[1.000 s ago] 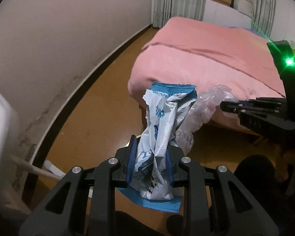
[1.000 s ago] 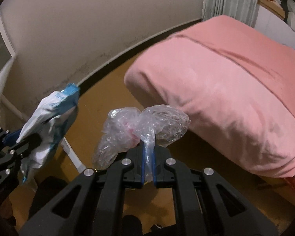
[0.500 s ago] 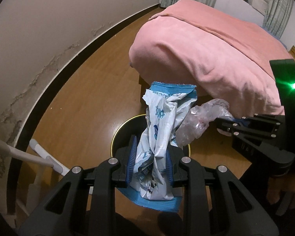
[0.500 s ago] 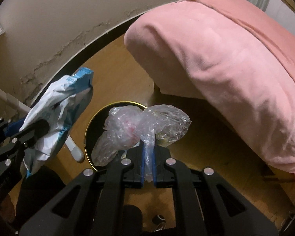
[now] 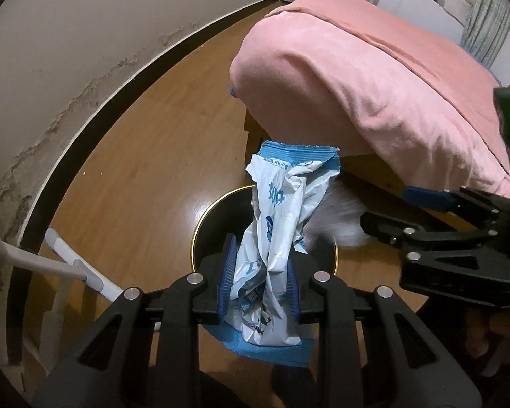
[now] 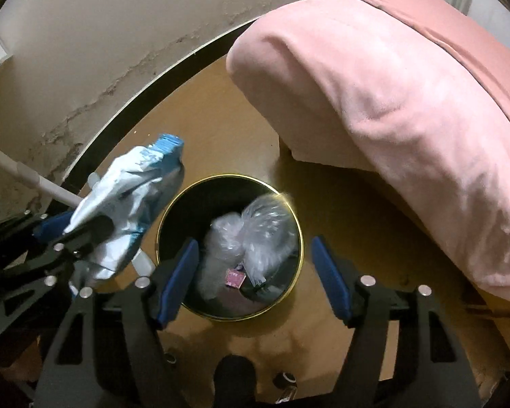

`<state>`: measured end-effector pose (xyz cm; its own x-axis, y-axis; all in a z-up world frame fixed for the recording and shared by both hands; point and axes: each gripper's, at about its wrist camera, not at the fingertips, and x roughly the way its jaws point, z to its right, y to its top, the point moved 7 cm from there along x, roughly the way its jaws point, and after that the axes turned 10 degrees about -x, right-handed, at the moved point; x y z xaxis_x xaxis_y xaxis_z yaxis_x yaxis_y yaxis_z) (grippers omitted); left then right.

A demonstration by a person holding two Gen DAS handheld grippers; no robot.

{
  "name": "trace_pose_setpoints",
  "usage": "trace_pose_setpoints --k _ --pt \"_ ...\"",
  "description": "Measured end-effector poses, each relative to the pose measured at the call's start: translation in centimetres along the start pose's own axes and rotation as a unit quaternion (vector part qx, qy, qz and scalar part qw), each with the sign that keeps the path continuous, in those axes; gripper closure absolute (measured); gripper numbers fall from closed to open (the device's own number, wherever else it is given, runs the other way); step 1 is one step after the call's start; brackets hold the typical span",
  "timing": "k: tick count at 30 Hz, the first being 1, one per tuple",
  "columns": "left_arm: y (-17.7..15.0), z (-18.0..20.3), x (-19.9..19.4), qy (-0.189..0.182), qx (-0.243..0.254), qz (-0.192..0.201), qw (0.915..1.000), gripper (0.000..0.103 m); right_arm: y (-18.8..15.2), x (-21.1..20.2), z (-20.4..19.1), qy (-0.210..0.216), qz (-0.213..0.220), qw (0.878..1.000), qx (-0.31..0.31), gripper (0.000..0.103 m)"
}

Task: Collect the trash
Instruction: 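Carry the wrapper and plastic bag to the bin and release both, then grasp the yellow snack bag with the left tool while the right tool grasps the red lid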

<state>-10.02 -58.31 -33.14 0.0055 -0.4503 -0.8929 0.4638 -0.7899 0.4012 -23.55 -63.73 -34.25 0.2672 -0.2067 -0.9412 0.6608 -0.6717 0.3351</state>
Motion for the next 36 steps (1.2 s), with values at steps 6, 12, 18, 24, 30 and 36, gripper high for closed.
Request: trace_pose_setpoints --k 6,12,18,24,30,36 --pt "-0.1 0.5 0.6 -0.001 0.004 -0.006 1.0000 0.074 0.1 -1.5 0.8 0.002 0.013 1.000 0.019 0.036" --pt "0.2 1.5 0.1 -0.008 0.010 0.003 0.9999 0.044 0.0 -4.2 2.5 0.003 0.034 0.999 0.039 0.036" --pt "0.3 3.1 -2.6 -0.010 0.036 0.025 0.9990 0.035 -0.3 -8.1 3.8 -0.007 0.063 0.997 0.045 0.036" --pt "0.8 4.4 -8.7 -0.019 0.052 0.079 0.9953 0.028 -0.2 -13.3 3.9 -0.012 0.096 0.995 0.035 0.035" --pt "0.8 3.5 -18.1 -0.017 0.054 0.148 0.9874 0.021 1.5 -19.0 -0.1 -0.009 0.136 0.991 -0.015 0.035" --pt "-1.0 -1.7 -29.6 0.007 0.021 0.230 0.9729 0.014 5.0 -23.7 -10.1 0.048 0.186 0.976 -0.101 0.032"
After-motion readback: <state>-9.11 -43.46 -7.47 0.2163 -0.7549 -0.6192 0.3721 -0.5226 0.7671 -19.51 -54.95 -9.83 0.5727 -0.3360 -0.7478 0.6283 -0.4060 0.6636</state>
